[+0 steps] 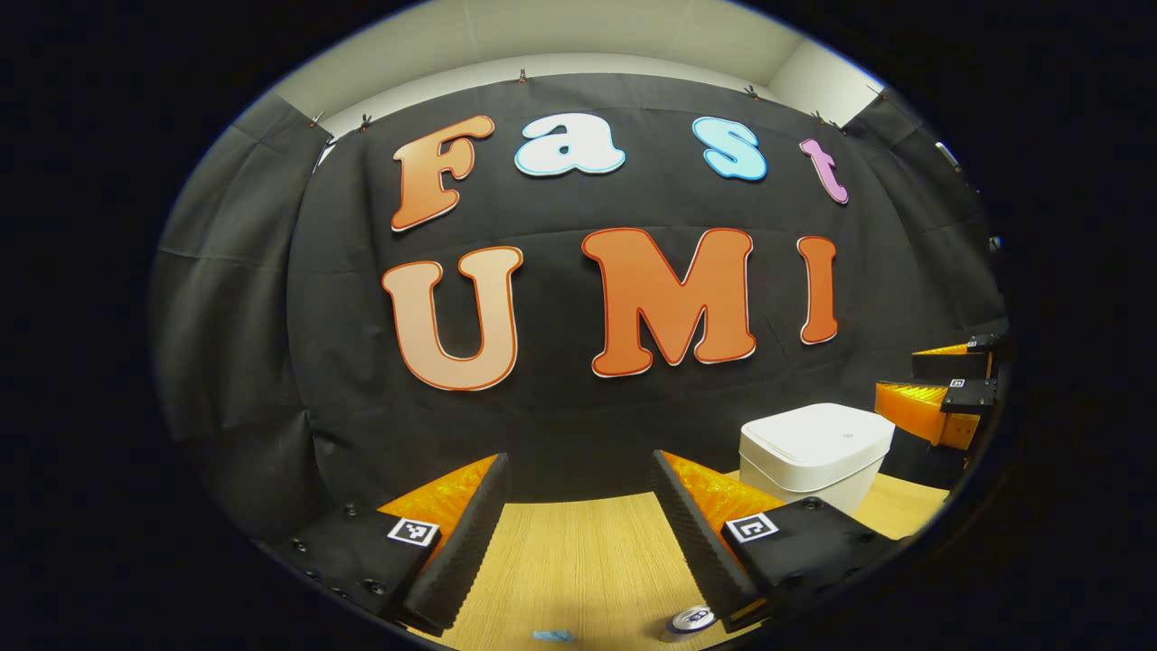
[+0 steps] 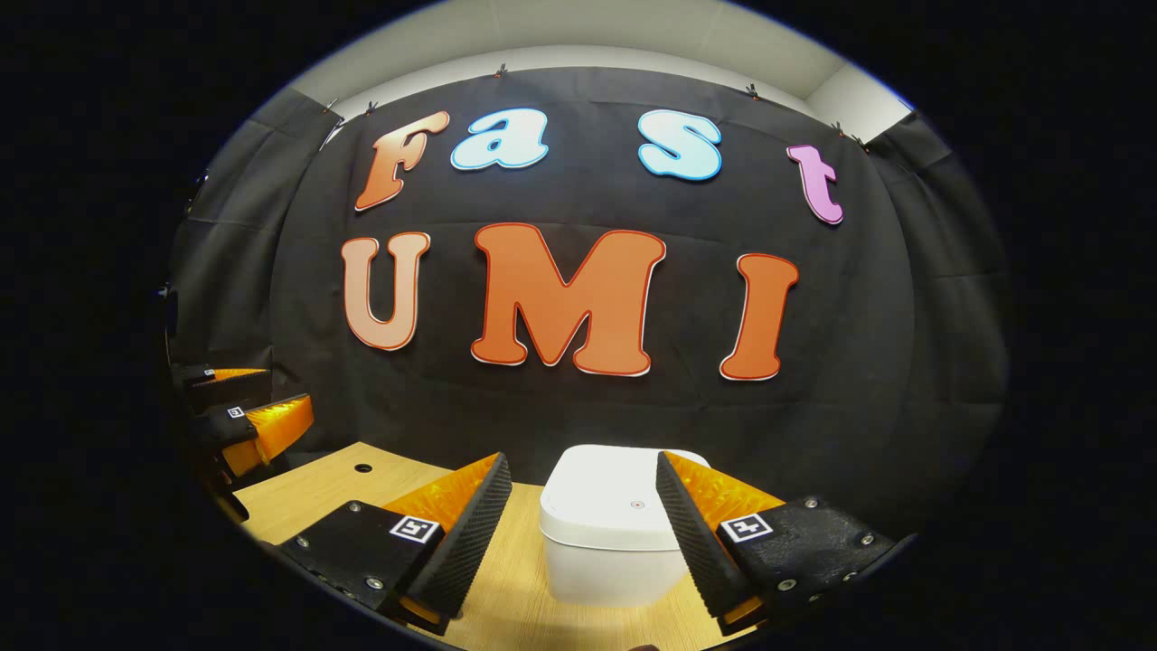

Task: Press the lid of the desktop garbage bin to open it, pick up the crumpled paper on the desktop and throw it into the bin, then pick up the pop can on the desktop and drop it into the bin, and finally close the garbage bin lid.

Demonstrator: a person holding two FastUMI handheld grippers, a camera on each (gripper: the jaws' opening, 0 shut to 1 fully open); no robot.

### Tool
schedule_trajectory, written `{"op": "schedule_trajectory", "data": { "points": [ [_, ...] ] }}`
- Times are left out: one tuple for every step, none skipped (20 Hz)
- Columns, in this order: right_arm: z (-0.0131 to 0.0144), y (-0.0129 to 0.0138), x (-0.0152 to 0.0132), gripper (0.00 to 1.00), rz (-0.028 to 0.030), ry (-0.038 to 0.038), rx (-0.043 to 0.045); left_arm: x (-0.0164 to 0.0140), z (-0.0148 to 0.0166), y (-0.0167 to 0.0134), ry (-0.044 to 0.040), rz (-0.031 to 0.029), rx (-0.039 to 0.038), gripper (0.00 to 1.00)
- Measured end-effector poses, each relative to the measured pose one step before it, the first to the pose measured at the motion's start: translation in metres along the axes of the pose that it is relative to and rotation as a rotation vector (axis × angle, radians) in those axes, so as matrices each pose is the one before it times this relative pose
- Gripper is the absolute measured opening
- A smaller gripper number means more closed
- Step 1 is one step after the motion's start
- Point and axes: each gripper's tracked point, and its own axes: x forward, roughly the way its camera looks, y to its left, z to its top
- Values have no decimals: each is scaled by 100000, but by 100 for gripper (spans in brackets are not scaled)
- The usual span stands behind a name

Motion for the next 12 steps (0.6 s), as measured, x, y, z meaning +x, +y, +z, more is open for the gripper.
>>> {"op": "schedule_trajectory", "data": {
  "points": [
    [-80,-584,69,97,-2120,153,-1038,30,85,183,-122,-5,375,99],
    [-4,-147,80,97,-680,746,-442,-165,-50,257,-60,57,223,96],
    [29,-146,17,97,-887,593,34,-85,82,197,32,-79,10,96],
    [117,-365,72,97,-1329,471,250,-60,-226,221,313,-78,-52,99],
    [272,-183,5,97,-816,137,465,34,-153,172,249,-379,-253,96],
    [158,-222,101,97,-1500,119,48,65,-60,141,217,-499,-322,99],
    [172,-461,89,97,-1987,165,-502,10,-269,174,672,-549,-146,96],
    [169,-349,98,97,-1527,-193,-739,38,-293,85,627,-531,336,99],
    [224,-233,96,97,-1352,118,-809,-117,-174,349,397,-391,644,96],
    [229,-179,51,97,-1272,-112,-570,-110,-262,238,42,-413,710,99],
    [214,-264,88,97,-1275,-123,-198,-23,93,267,-273,-346,919,99],
    [160,-151,46,97,-1133,70,92,-203,49,334,-436,-290,1203,99]
  ]
}}
